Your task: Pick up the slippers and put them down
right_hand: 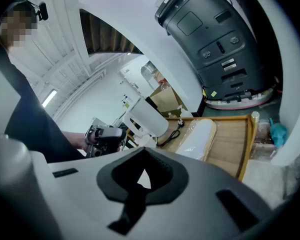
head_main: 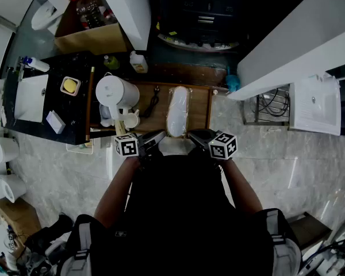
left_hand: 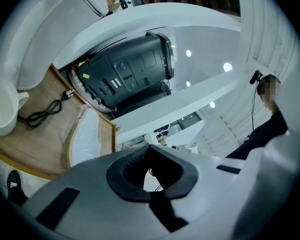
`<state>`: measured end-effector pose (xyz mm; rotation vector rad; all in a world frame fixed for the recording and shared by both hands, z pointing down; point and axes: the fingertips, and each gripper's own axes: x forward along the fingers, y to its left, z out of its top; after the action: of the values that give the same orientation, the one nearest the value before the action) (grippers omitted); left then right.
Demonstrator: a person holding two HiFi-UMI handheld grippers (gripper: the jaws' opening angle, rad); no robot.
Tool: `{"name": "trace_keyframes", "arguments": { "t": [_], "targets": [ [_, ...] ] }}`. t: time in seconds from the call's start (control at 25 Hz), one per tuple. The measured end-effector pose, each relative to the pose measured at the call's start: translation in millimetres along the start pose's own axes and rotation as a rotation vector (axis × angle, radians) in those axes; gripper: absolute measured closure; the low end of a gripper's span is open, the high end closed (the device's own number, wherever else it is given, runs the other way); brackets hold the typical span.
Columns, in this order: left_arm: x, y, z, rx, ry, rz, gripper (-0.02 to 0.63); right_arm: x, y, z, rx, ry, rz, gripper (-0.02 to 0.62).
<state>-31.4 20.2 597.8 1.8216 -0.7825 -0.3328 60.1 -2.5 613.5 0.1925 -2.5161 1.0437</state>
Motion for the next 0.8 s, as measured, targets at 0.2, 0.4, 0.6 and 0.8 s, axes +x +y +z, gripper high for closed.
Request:
{"name": "trace_keyframes", "arguments": {
  "t": [0.2, 0.4, 0.6, 0.8],
  "targets": [
    [1, -3, -2, 0.005, 0.002, -0.001, 0.594, 0, 0, -1, -0.005, 0.006, 0.000, 0.589],
    [-2, -2, -3, 0.009, 0.006, 0.005, 0.594, 4, -1, -3, 0.007, 0.009, 0.004, 0.589],
    [-6, -1, -3, 0.012, 0.003, 0.013, 0.594, 7, -8, -13, 0.034, 0.024, -0.009, 0.589],
    [-10, -3, 0, 0.015, -0.018, 0.021, 0.594, 10, -17, -29, 0.038, 0.060, -0.027, 0.589]
  ]
}}
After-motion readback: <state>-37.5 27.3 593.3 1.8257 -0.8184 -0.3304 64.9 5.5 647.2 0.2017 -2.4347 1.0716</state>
